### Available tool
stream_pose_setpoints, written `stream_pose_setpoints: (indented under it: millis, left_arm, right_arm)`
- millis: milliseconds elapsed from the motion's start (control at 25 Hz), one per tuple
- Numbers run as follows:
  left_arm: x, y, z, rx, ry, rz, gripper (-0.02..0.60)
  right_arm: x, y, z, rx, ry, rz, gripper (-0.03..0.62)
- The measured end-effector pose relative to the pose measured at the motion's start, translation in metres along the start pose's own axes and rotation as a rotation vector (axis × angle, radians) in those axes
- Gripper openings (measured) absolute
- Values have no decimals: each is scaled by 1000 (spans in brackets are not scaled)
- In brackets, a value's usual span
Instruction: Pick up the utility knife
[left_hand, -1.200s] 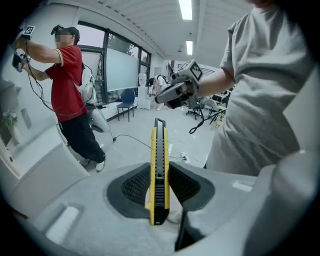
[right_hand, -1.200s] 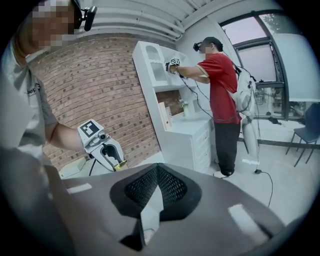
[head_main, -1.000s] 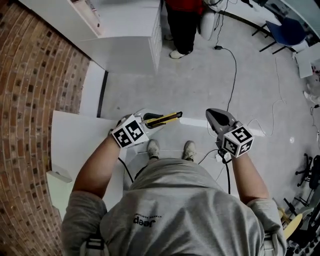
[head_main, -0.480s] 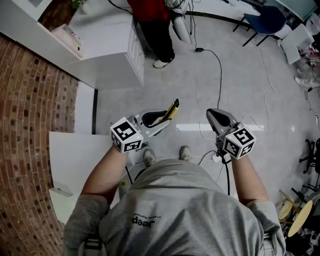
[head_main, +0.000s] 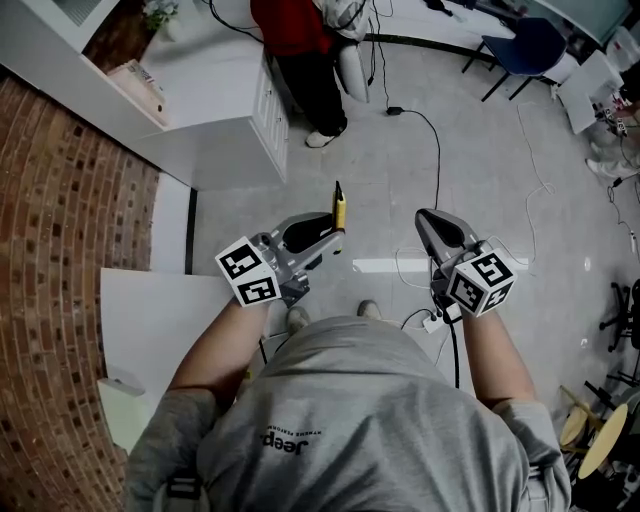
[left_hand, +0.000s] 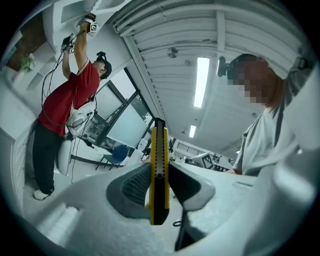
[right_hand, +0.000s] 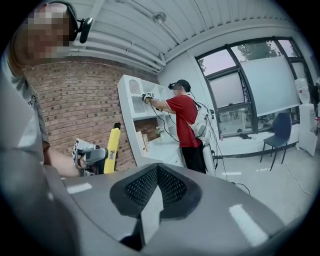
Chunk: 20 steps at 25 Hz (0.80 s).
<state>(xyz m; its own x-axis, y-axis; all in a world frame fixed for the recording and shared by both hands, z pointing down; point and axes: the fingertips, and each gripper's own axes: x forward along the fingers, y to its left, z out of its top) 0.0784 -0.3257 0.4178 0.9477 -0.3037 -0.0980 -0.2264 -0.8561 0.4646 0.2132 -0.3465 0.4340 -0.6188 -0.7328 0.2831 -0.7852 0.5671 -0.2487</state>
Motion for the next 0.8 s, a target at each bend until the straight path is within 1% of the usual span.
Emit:
stream_pose_setpoints:
  millis: [280, 480, 800]
  left_arm:
    - [-8, -10, 15, -27, -59, -5, 117]
    - [-15, -9, 19, -29, -75, 5, 117]
    - [-26, -7, 22, -28, -92, 12, 117]
  right_arm:
    - [-3, 5, 9, -15, -7, -4, 9]
    - [0, 7, 6, -7, -1, -9, 9]
    - [8, 16, 6, -18, 5, 7, 9]
